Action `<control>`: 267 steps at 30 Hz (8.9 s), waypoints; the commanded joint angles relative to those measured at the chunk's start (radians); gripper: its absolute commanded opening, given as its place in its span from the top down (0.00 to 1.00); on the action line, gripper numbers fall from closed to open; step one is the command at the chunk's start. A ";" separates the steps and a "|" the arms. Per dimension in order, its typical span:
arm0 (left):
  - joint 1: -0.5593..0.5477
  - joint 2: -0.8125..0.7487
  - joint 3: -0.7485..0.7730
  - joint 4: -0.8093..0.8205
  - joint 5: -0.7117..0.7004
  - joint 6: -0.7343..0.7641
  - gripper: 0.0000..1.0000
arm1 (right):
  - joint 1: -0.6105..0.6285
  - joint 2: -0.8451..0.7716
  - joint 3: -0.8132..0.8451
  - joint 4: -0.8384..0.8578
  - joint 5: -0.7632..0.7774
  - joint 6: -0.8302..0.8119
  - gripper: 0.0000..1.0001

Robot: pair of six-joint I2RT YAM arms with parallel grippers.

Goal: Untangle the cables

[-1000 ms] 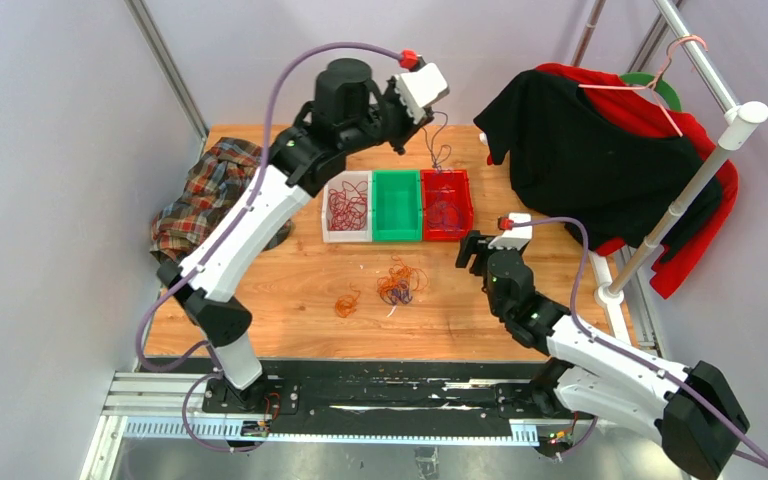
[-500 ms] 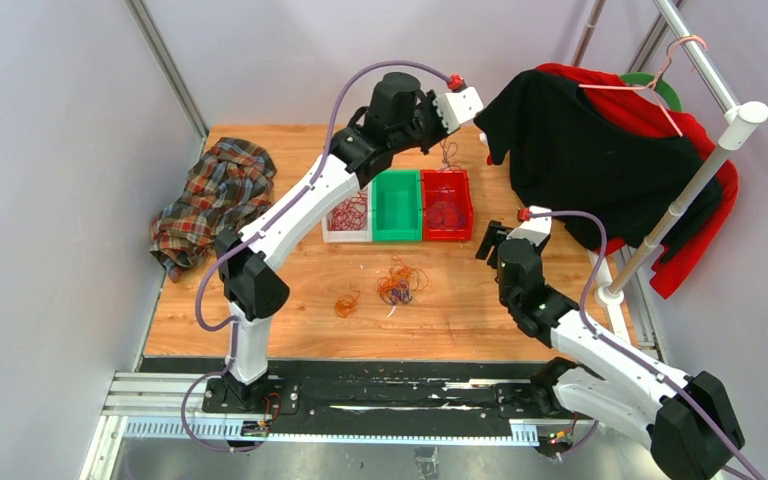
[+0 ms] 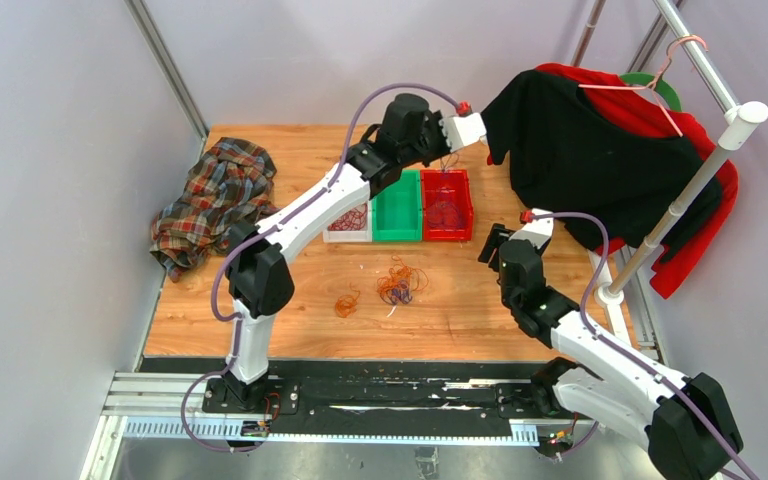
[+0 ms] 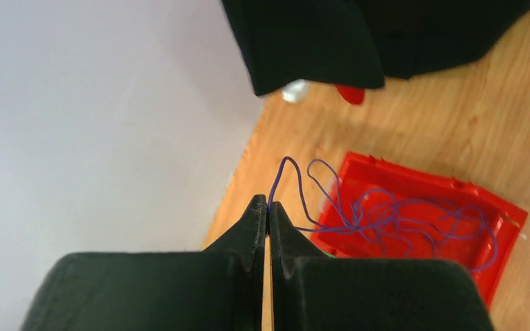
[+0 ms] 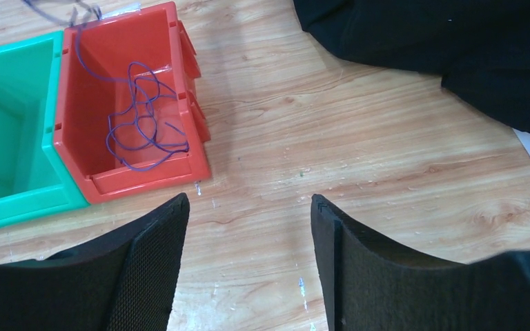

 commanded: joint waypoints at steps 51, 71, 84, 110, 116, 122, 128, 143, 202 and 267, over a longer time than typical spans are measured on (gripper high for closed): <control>-0.050 0.223 -0.044 -0.035 -0.046 -0.140 0.59 | -0.088 -0.078 0.007 -0.057 -0.053 -0.027 0.39; 0.054 -0.145 -0.182 -0.613 0.218 -0.052 0.01 | -0.095 -0.093 0.038 -0.086 -0.127 -0.029 0.38; 0.093 -0.309 -0.638 -0.436 0.337 -0.026 0.18 | -0.093 -0.003 0.034 -0.057 -0.302 0.031 0.42; 0.083 -0.188 -0.756 -0.273 0.400 -0.098 0.57 | -0.093 0.060 0.045 -0.039 -0.363 0.056 0.51; 0.084 -0.234 -0.766 -0.319 0.411 -0.095 0.84 | -0.093 0.061 0.045 -0.036 -0.366 0.058 0.52; 0.083 -0.309 -0.776 -0.369 0.464 -0.105 0.90 | -0.092 0.065 0.046 -0.033 -0.380 0.065 0.53; 0.072 -0.295 -0.798 -0.335 0.427 -0.113 0.83 | -0.091 0.068 0.044 -0.032 -0.387 0.074 0.53; 0.066 -0.230 -0.830 -0.172 0.354 -0.113 0.52 | -0.091 0.063 0.024 -0.029 -0.391 0.082 0.54; -0.045 -0.611 -0.029 -0.765 0.427 -0.286 0.99 | 0.350 0.572 -0.030 0.728 -0.217 -0.039 0.38; -0.101 -0.661 0.056 -0.611 0.169 -0.269 1.00 | 0.412 0.169 0.386 0.404 -0.695 -0.277 0.39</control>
